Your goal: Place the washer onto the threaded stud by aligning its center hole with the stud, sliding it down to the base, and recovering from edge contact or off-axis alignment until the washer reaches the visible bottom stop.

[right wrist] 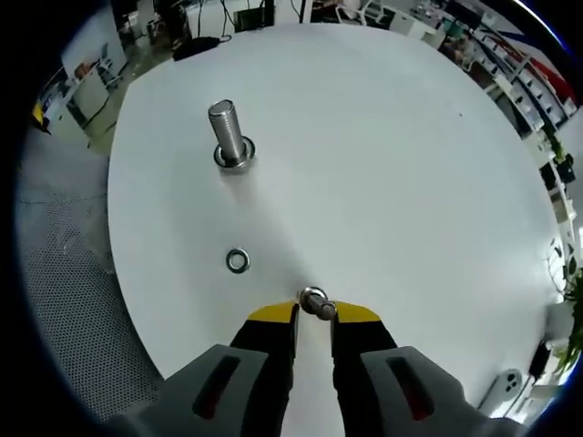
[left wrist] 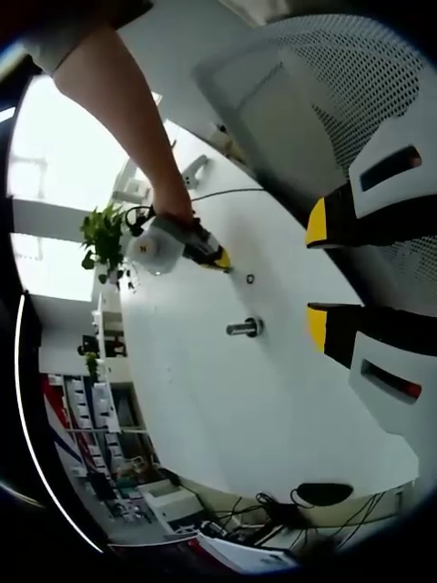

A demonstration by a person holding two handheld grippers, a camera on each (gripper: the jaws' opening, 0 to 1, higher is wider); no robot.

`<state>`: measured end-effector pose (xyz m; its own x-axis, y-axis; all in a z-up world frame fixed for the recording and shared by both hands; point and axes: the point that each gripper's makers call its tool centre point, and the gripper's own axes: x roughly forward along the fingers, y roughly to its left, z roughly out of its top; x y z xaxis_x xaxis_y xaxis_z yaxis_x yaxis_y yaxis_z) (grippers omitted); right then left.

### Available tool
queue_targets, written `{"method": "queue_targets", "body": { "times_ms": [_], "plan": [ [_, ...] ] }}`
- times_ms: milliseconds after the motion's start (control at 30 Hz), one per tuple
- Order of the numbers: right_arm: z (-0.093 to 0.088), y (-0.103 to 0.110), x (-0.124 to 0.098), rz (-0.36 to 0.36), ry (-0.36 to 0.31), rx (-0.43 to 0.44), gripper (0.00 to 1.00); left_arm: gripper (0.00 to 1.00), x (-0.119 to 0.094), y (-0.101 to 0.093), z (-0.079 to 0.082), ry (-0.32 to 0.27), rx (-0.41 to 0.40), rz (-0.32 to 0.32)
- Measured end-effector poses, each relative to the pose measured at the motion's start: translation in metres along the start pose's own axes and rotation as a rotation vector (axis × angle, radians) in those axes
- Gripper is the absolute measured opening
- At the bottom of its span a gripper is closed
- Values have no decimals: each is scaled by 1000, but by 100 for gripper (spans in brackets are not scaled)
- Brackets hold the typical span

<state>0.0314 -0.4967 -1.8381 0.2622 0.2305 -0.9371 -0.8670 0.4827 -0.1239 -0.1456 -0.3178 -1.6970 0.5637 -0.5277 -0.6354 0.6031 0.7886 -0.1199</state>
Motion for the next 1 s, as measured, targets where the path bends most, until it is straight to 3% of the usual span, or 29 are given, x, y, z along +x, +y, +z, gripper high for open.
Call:
{"method": "queue_targets", "body": {
  "times_ms": [267, 433, 600, 1000],
  "plan": [
    [-10, 3, -9, -10, 8, 27, 17, 22, 0, -1, 1, -6, 3, -2],
    [-10, 20, -14, 0, -31, 87, 18, 22, -1, -1, 2, -13, 6, -3],
    [-17, 37, -8, 23, 2, 59, 19, 22, -2, -1, 2, -15, 7, -3],
    [7, 53, 3, 59, -16, 62, 23, 22, -2, -2, 2, -17, 7, -5]
  ]
}}
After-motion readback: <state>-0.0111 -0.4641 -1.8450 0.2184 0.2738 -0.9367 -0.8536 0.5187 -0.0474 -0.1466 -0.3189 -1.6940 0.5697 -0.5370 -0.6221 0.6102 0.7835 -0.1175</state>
